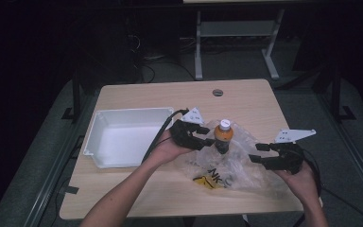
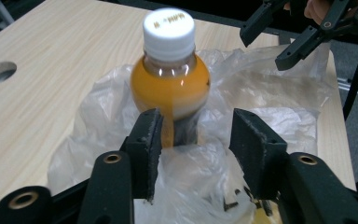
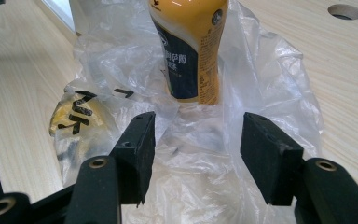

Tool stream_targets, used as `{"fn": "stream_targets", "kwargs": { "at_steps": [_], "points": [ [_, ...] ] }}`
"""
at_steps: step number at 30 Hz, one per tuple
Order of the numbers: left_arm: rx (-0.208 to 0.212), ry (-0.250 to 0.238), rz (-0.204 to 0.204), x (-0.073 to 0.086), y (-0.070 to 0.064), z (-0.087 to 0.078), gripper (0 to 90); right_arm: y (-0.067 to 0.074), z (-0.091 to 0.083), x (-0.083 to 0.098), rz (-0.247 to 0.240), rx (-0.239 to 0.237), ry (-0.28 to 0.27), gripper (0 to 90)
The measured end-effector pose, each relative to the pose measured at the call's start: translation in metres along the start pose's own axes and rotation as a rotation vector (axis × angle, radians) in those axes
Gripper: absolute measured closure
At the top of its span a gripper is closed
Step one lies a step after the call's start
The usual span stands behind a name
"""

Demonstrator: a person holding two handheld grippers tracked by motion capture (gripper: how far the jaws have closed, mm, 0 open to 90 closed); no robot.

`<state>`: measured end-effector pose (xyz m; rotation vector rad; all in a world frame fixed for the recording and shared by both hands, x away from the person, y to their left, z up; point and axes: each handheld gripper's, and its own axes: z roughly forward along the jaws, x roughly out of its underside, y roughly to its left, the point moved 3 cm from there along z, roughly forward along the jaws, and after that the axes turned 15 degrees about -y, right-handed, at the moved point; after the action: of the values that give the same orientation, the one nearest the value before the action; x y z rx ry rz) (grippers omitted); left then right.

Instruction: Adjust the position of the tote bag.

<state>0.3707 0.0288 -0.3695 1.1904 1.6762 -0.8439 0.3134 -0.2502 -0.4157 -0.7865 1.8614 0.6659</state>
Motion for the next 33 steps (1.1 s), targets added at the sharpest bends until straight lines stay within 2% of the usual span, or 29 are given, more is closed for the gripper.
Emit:
{"fn": "stream_targets", "kwargs": {
  "at_steps": [4,8,16,19,24,31,33],
  "points": [
    [0.035,-0.016,-0.006,-0.009,0.005,0.003,47.7,-0.001,-0.001,0.001,0.001,-0.001,-0.004,43.2],
    [0.073,-0.008,-0.005,-0.017,0.011,0.008,45.0,-0.002,-0.002,0.001,0.002,-0.001,-0.01,42.7],
    [0.118,0.007,0.027,-0.028,0.016,0.019,41.7,-0.004,-0.003,0.0,-0.001,-0.004,-0.018,41.9],
    [0.125,0.021,0.033,-0.032,0.019,0.025,40.3,-0.004,-0.003,0.0,-0.001,-0.003,-0.018,41.5],
    [0.11,0.046,0.034,-0.036,0.025,0.033,40.1,-0.005,-0.004,0.0,-0.001,-0.002,-0.026,41.5],
    [0.149,0.077,0.024,-0.035,0.029,0.043,39.6,-0.006,-0.004,0.0,-0.002,-0.003,-0.022,41.5],
    [0.156,0.09,0.032,-0.035,0.029,0.045,42.2,-0.006,-0.003,0.0,-0.003,-0.003,-0.021,41.4]
  ]
}}
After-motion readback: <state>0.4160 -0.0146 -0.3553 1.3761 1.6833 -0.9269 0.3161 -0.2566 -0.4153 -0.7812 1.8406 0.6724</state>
